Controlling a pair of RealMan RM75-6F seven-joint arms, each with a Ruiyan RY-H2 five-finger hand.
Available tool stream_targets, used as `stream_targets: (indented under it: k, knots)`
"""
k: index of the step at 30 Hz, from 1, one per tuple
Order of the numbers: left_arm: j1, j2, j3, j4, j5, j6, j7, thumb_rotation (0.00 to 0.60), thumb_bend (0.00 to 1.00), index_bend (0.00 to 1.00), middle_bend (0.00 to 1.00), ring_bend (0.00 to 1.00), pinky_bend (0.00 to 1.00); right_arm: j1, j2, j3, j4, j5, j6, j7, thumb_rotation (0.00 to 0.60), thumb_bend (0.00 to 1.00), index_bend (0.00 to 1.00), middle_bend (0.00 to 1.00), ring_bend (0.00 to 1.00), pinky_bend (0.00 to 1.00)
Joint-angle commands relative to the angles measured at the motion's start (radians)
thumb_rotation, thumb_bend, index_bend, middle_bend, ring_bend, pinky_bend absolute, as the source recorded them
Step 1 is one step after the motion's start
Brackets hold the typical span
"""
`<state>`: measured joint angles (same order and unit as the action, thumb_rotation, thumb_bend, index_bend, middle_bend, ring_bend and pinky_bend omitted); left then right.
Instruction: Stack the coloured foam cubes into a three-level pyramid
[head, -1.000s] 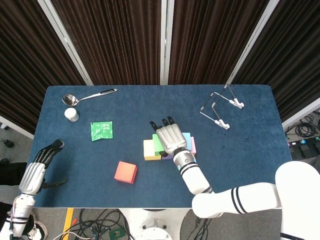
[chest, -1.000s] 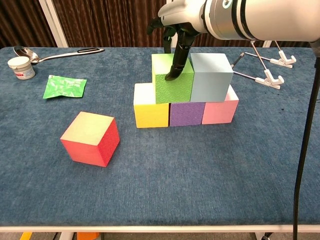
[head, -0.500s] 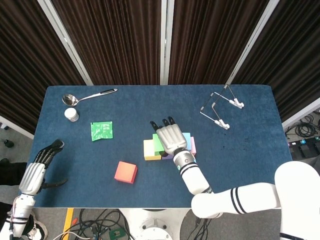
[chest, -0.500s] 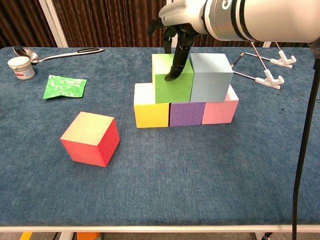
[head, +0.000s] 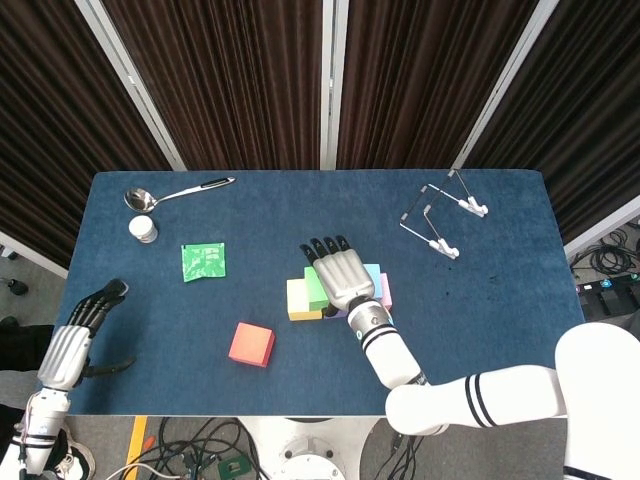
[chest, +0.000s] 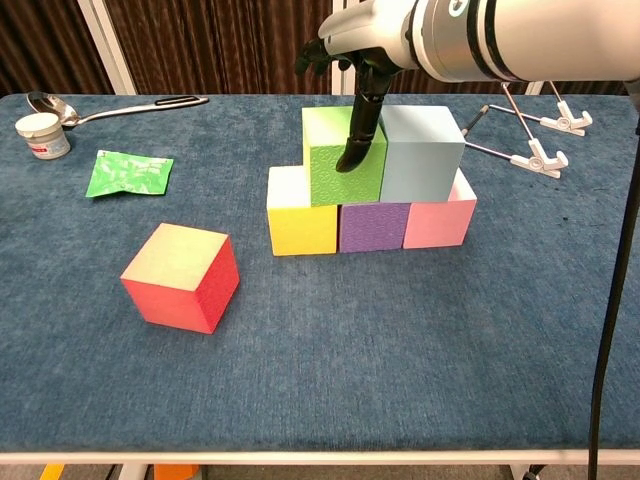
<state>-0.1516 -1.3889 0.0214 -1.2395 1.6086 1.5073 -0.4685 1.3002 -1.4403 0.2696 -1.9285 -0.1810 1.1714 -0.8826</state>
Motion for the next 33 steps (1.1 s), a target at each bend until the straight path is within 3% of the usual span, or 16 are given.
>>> stream_targets:
  k: [1,11,23,33]
  knots:
    - [-0.001,0.0,-0.001,0.0,0.0,0.0,0.0,0.6,0.0,0.15,0.09,0.0,0.08,-0.006,0.011,0.002,-0.011,-0.009,0.0,0.01,0.6,0.03,0.0,0.01,0.0,0.0]
    - [-0.005,0.004,-0.003,-0.01,0.002,-0.002,0.009,0.6,0.0,0.15,0.09,0.0,0.08,-0.072,0.132,0.029,-0.093,-0.103,-0.021,0.111,0.6,0.03,0.0,0.02,0.0,0.0]
    - [-0.007,0.006,-0.001,-0.018,0.002,-0.006,0.019,0.6,0.0,0.15,0.09,0.0,0.08,-0.156,0.317,-0.077,-0.152,-0.18,-0.163,0.163,0.6,0.03,0.0,0.01,0.0,0.0]
    - [-0.015,0.007,0.001,-0.033,0.004,-0.019,0.041,0.6,0.0,0.15,0.09,0.0,0.08,-0.241,0.37,-0.141,-0.088,-0.322,-0.3,0.304,0.6,0.04,0.0,0.06,0.0,0.0]
